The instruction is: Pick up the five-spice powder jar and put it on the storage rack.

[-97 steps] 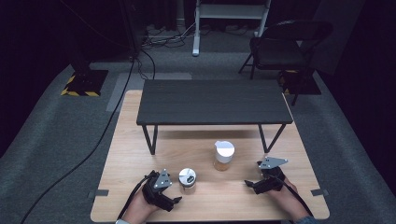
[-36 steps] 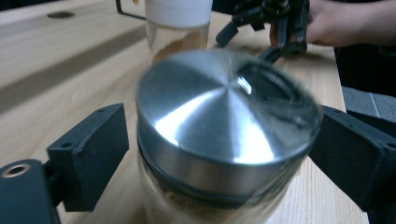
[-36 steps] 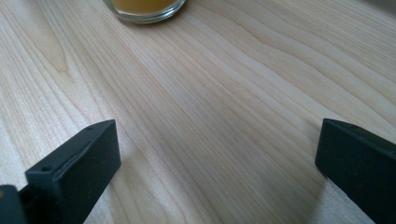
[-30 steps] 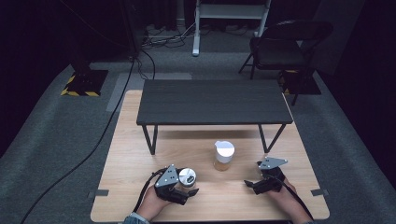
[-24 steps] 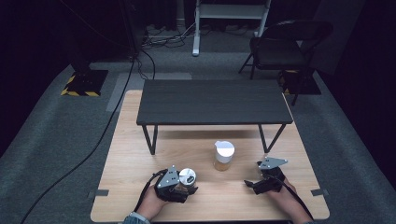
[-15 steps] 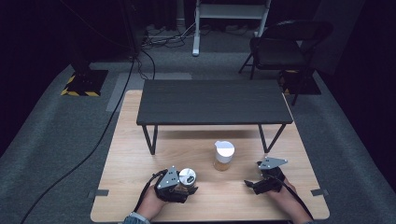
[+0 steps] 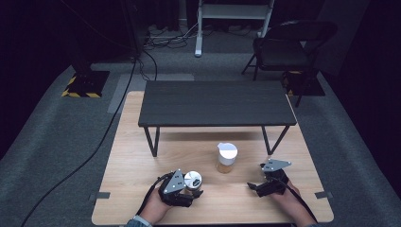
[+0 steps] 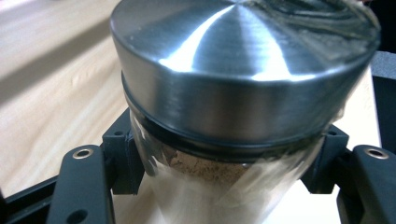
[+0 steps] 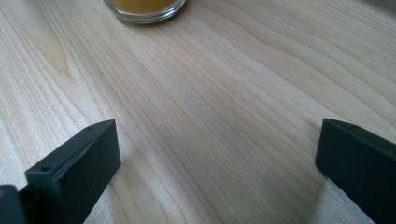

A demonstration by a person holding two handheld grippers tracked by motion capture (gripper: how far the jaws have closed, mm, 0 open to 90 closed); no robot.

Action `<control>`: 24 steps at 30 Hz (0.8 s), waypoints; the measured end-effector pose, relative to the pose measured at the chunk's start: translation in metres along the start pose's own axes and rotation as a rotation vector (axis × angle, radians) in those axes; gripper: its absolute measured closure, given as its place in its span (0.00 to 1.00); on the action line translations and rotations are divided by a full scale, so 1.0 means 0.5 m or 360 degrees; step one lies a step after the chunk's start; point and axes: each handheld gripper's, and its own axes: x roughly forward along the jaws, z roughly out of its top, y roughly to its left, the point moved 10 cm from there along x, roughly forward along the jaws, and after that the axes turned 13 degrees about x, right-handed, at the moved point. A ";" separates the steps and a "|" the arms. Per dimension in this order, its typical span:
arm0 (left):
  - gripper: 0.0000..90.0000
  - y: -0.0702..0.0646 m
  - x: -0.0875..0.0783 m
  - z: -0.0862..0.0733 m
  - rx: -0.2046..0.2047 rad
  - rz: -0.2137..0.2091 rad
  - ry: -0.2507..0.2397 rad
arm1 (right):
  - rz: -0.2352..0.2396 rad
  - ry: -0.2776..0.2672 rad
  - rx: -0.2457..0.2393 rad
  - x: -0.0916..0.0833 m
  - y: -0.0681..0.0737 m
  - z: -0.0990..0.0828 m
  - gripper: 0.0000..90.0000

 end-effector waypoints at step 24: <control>0.34 0.199 -0.102 0.302 -0.0125 0.0306 -0.0182 | 0.0001 0.0000 -0.0001 0.000 0.000 0.000 0.00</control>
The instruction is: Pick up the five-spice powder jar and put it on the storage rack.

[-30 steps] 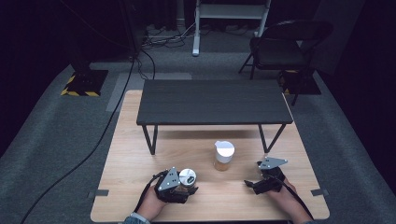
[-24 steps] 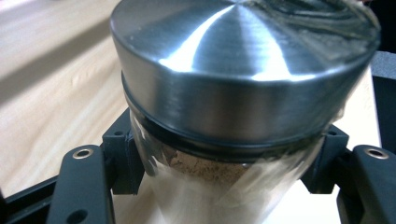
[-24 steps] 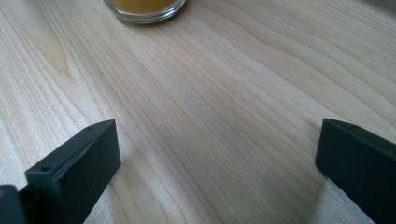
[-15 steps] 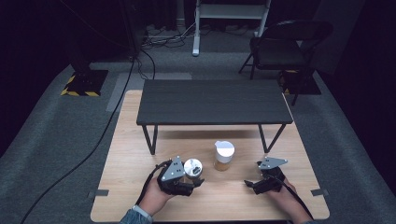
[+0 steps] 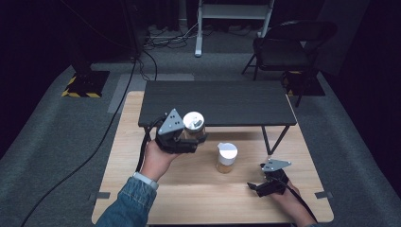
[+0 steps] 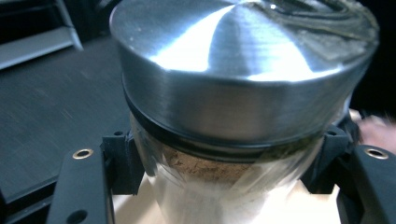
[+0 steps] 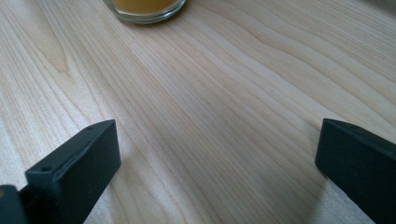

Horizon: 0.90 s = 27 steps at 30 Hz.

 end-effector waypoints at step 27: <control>0.34 0.093 0.134 0.053 -0.0225 0.0225 0.0156 | 0.0000 0.0000 0.0001 0.000 0.000 0.000 0.00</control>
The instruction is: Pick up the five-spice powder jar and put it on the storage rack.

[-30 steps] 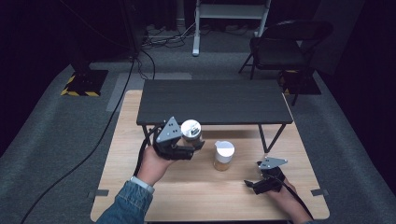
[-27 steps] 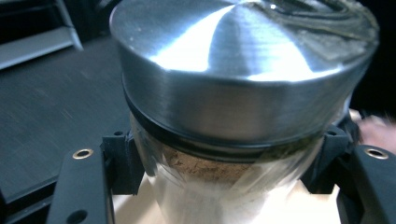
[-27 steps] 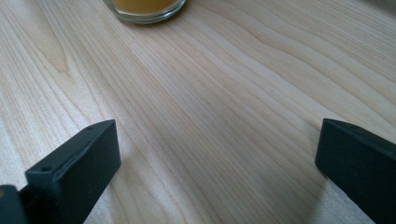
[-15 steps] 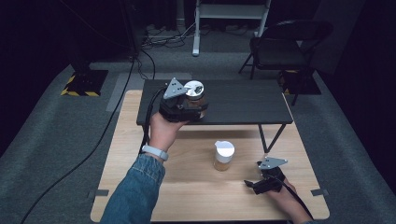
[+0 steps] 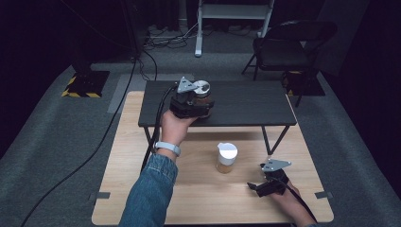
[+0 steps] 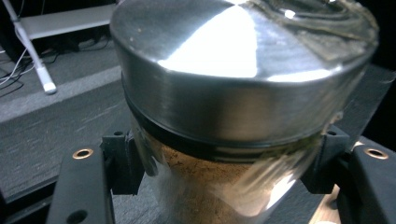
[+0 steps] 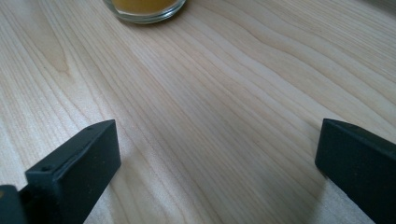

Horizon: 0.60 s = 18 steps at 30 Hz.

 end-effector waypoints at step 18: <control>0.16 -0.017 -0.067 0.000 0.0093 0.0084 -0.0246 | 0.0001 0.0000 -0.0001 0.000 0.000 0.000 0.00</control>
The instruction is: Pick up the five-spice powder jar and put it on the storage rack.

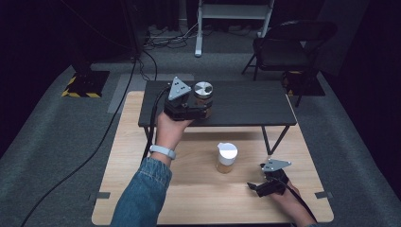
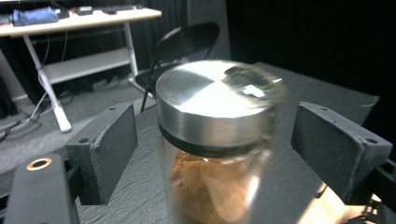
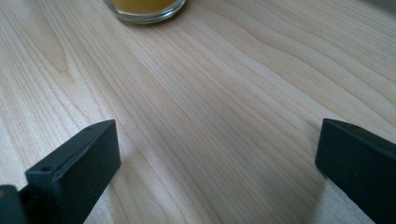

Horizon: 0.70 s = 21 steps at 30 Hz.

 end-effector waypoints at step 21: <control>0.14 -0.115 -0.161 -0.218 -0.0020 -0.0099 0.0067 | 0.0000 0.0000 -0.0001 0.000 0.000 0.000 0.00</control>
